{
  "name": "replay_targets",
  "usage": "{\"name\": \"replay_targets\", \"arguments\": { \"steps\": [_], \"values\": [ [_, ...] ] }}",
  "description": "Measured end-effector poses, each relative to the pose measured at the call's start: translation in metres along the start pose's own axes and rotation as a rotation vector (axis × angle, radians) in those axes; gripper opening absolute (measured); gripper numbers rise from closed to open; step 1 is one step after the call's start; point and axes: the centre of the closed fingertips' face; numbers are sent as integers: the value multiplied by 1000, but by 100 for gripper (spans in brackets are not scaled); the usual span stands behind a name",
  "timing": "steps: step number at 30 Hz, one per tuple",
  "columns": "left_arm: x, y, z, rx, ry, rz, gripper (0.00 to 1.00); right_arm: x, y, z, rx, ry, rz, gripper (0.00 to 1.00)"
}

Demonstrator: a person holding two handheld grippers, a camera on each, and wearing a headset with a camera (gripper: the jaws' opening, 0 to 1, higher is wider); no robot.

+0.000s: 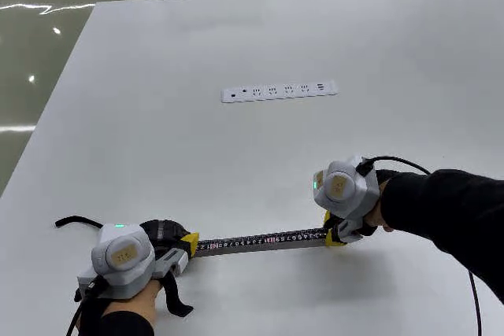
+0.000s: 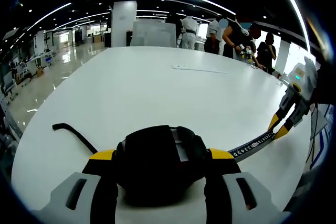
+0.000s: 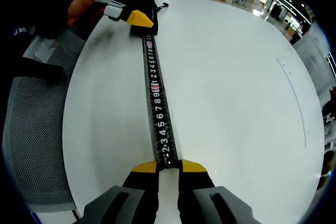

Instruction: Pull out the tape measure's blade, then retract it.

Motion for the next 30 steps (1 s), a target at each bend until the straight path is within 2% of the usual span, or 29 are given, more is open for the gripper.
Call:
{"name": "replay_targets", "arguments": {
  "steps": [11,14,16,20,30],
  "values": [
    [0,-2,2,-15,20,31,62,-1,-1,-3,5,-1,9,9],
    [0,-2,3,-21,18,38,62,-1,-2,-4,12,-18,10,9],
    [1,-2,3,-24,15,43,62,-1,-2,-5,9,-61,4,9],
    [1,-2,3,-25,13,47,62,-1,-3,-7,7,-24,-2,9],
    [1,-2,3,-31,14,52,62,-3,-2,-9,4,-21,0,9]
  ]
}}
Point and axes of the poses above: the centre of the closed fingertips' face, and the gripper's own axes: y roughly backward along the fingers, x roughly to its right, z roughly out of its underside, and after that the axes turned 14 degrees about z, right-handed
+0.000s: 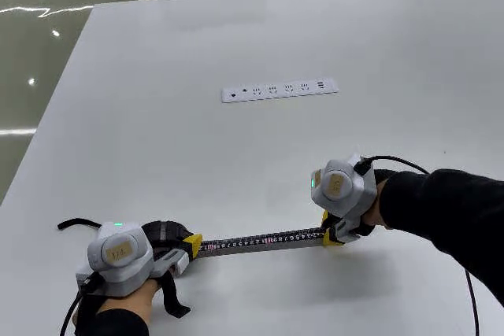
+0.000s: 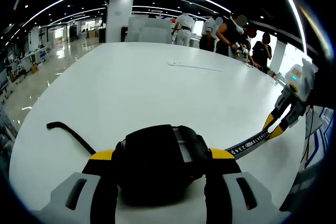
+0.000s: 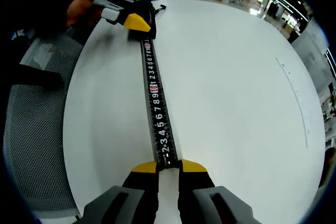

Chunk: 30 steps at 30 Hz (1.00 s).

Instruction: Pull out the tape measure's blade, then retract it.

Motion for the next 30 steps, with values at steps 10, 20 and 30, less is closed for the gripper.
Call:
{"name": "replay_targets", "arguments": {
  "steps": [10,20,30],
  "values": [
    [0,0,0,-5,1,0,62,-1,0,-2,13,19,-2,9],
    [0,0,0,-7,1,2,62,-2,-1,-4,12,32,-5,9],
    [0,0,1,-12,1,3,62,-3,-1,-6,8,28,-7,9]
  ]
}}
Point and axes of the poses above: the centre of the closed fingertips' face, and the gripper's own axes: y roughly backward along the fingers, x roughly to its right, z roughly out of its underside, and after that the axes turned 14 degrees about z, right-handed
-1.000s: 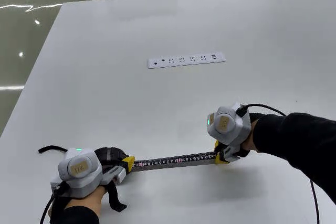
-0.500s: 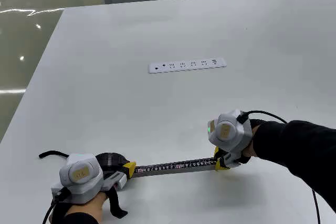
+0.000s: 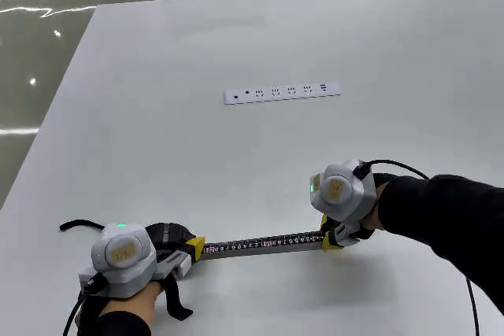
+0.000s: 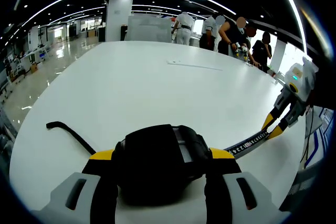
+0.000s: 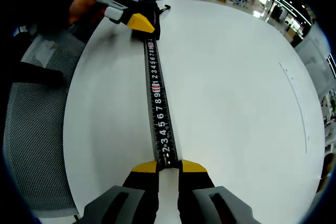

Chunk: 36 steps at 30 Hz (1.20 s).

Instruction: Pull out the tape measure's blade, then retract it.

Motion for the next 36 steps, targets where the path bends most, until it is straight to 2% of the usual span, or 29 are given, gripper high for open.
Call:
{"name": "replay_targets", "arguments": {
  "steps": [36],
  "values": [
    [0,-1,0,-14,4,-1,62,-1,-2,-6,-17,3,1,9]
  ]
}}
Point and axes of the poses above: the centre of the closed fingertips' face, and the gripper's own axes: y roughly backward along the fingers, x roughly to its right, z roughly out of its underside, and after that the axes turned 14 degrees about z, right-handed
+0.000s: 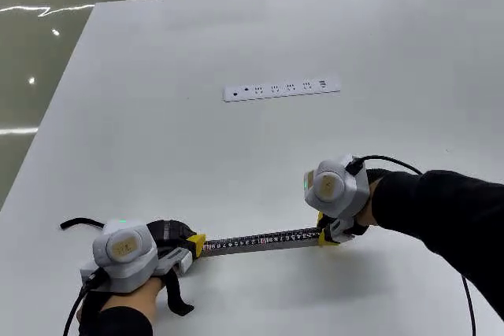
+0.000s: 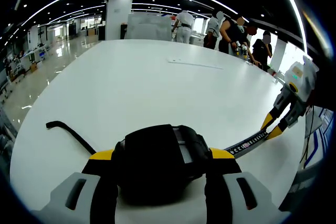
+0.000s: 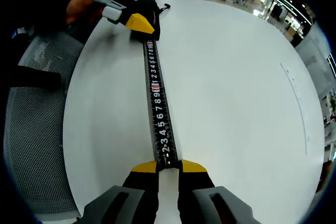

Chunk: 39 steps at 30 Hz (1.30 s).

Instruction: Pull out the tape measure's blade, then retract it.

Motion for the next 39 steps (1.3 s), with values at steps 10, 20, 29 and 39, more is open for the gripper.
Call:
{"name": "replay_targets", "arguments": {
  "steps": [10,20,29,39],
  "values": [
    [0,0,0,0,0,-2,62,0,0,-2,-4,0,1,9],
    [-1,0,0,-2,3,-4,63,-1,-1,-4,-4,-24,8,9],
    [-1,-1,1,-7,4,-3,63,-1,-2,-6,-2,-23,8,9],
    [-1,-1,1,-7,6,-4,63,-2,-3,-9,-12,-7,5,9]
  ]
}}
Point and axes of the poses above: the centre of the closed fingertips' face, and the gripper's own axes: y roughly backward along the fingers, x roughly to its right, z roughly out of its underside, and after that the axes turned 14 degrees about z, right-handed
